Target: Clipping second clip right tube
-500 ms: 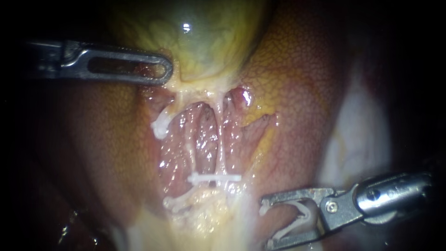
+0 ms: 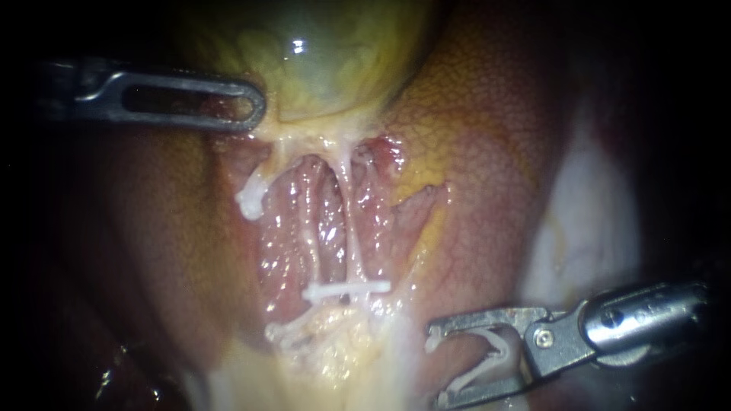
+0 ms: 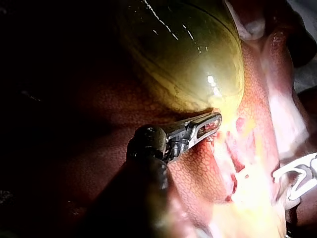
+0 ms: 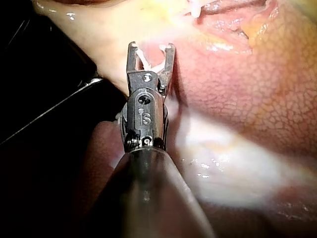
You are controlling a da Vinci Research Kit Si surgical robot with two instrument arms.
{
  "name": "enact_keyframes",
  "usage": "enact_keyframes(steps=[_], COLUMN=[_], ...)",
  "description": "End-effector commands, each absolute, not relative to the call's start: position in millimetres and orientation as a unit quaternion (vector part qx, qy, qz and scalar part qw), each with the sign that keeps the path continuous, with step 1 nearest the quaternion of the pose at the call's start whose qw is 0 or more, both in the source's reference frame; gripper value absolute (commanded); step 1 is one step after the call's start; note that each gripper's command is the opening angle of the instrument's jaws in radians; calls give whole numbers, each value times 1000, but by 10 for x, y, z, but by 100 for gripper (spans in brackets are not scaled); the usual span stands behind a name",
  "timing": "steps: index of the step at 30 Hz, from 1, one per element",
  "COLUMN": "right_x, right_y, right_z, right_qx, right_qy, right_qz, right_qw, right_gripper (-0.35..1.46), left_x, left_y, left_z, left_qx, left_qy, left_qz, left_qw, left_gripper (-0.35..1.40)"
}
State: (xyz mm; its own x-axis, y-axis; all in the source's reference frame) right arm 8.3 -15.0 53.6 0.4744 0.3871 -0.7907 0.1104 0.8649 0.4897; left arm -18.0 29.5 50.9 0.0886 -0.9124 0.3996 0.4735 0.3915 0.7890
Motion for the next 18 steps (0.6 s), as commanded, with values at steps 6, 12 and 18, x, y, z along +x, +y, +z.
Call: enact_keyframes(steps=[6, 12, 18], right_x=[83, 83, 88], right_y=[-150, -148, -137], right_z=[536, 535, 528], right_qx=[246, 246, 249], right_qy=[506, 506, 507], right_qz=[84, 85, 90], right_qw=[823, 823, 820], right_gripper=[46, 46, 46], left_x=[-161, -161, -161], left_y=[305, 304, 304], left_z=[492, 493, 493], left_qx=[232, 228, 226], left_qy=[-463, -462, -462], left_qz=[-503, -506, -508], left_qw=[692, 692, 691], left_gripper=[-35, -35, -35])
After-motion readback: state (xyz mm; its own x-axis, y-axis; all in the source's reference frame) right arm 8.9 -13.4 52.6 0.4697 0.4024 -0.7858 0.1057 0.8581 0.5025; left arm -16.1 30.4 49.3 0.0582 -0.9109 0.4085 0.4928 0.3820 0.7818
